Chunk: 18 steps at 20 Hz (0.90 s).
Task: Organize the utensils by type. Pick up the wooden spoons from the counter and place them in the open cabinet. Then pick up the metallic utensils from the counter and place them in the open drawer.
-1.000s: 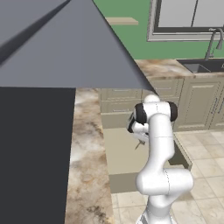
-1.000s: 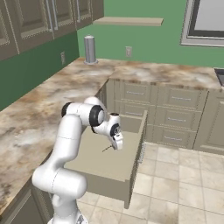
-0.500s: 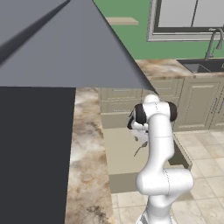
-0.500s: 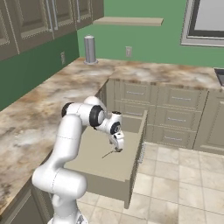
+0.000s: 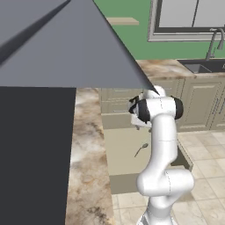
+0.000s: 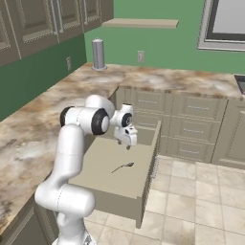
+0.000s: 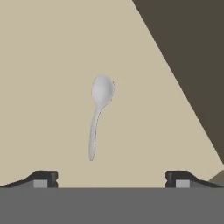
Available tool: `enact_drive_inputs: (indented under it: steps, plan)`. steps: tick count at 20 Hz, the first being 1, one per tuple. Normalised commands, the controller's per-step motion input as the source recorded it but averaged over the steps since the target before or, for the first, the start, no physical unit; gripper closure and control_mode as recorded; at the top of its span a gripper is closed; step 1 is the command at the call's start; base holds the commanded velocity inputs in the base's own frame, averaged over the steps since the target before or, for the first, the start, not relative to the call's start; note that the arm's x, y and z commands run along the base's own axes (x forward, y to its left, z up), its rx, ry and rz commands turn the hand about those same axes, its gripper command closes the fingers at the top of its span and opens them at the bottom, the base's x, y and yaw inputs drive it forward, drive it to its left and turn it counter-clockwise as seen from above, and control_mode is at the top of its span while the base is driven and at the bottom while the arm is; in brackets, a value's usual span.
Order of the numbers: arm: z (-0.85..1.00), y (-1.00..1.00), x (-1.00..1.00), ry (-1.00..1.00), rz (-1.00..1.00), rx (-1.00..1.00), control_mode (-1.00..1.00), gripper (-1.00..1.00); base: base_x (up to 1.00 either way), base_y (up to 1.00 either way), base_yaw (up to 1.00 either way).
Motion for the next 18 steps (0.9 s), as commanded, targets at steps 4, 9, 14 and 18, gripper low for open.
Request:
enact_drive_inputs:
  steps: [4,9,14,18]
  plan:
    - [1.00,-0.01,-0.38,-0.12,0.34,0.01,-1.00,-1.00,0.00,0.00,0.00]
    - [1.00,0.00,-0.53,-0.17,0.35,0.03,-1.00,-1.00,0.00,0.00,0.00]
    - [0.96,-0.01,-0.58,-0.11,0.26,0.07,-1.00,-1.00,0.00,0.00,0.00]
    - [0.75,-0.01,-0.69,-0.04,0.07,0.03,-1.00,-1.00,0.00,0.00,0.00]
